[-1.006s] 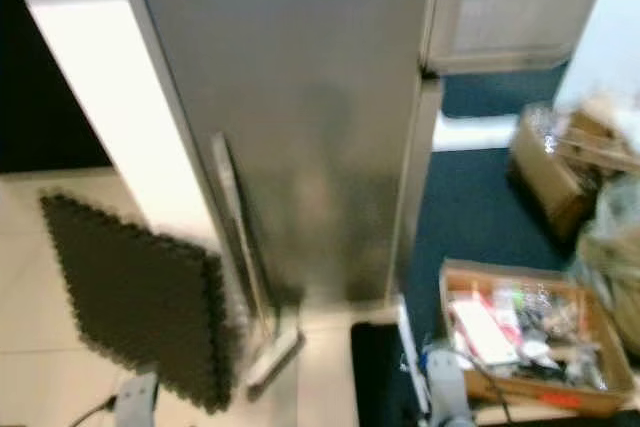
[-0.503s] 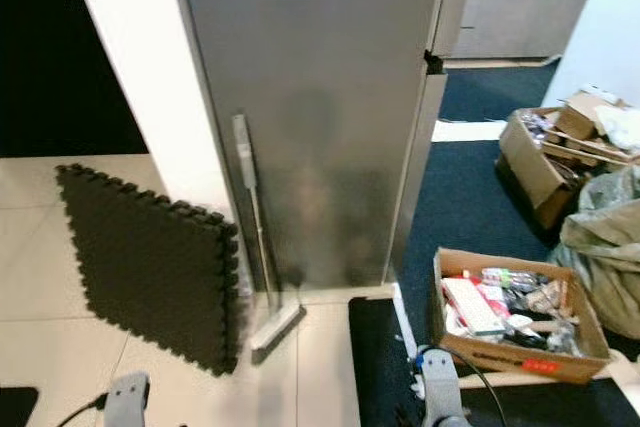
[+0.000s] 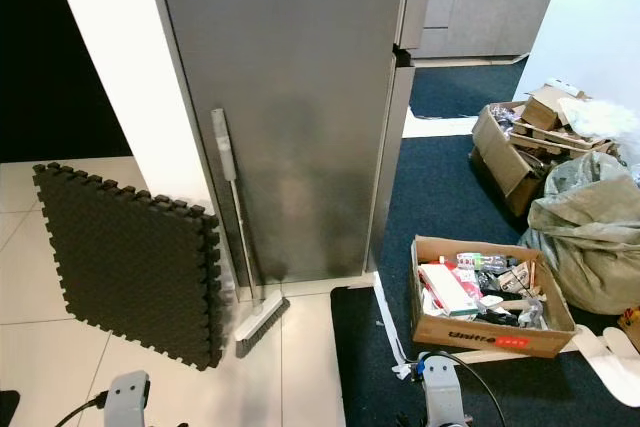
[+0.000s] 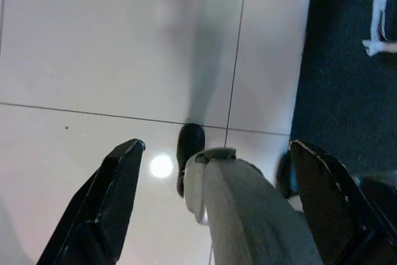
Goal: Sweep floor
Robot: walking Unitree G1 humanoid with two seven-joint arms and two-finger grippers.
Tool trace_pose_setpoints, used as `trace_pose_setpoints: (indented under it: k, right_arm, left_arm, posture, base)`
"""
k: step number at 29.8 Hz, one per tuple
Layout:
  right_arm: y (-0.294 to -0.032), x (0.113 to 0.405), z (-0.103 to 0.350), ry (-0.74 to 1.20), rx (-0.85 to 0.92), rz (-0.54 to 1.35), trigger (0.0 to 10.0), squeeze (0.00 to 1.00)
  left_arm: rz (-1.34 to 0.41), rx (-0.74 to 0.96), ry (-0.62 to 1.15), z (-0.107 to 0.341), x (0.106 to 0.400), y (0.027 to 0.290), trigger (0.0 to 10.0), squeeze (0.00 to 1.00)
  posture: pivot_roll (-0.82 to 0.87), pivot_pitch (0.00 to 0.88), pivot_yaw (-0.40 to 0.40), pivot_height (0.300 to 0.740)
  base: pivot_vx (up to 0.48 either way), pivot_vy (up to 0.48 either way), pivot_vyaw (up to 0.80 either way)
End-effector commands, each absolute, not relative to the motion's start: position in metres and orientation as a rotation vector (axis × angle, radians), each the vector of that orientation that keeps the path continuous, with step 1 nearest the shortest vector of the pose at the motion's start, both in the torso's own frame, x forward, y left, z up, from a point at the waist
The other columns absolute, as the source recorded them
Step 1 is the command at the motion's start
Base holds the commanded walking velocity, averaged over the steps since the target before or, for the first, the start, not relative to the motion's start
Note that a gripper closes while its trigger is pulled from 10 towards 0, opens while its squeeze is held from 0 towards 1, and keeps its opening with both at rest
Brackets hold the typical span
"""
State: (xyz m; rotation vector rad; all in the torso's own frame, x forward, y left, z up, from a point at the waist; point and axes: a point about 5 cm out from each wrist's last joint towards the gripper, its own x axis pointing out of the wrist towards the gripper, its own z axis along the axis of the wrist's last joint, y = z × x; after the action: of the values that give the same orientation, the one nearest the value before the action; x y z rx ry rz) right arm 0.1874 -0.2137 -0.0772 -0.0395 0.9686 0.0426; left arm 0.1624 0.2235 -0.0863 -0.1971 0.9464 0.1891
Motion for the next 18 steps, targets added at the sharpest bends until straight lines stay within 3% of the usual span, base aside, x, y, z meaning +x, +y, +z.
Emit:
trace_pose_setpoints:
  k: [1, 18]
  right_arm:
    - [-0.2145, 0.1871, -0.0772, 0.971, -0.047, 0.048, 10.0, 0.00]
    - [-0.2143, 0.1831, -0.0792, 0.983, -0.049, 0.050, 10.0, 0.00]
  left_arm:
    - [0.167, -0.202, 0.957, -0.0883, 0.1608, 0.2173, 10.0, 0.00]
    - [0.158, -0.193, 0.968, -0.0911, 0.1536, 0.2164, 10.0, 0.00]
  posture:
    - [-0.04, 0.000, -0.008, 0.740]
    - [-0.04, 0.000, -0.002, 0.740]
  base:
    - [0.000, -0.480, 0.00]
    - [0.000, -0.480, 0.00]
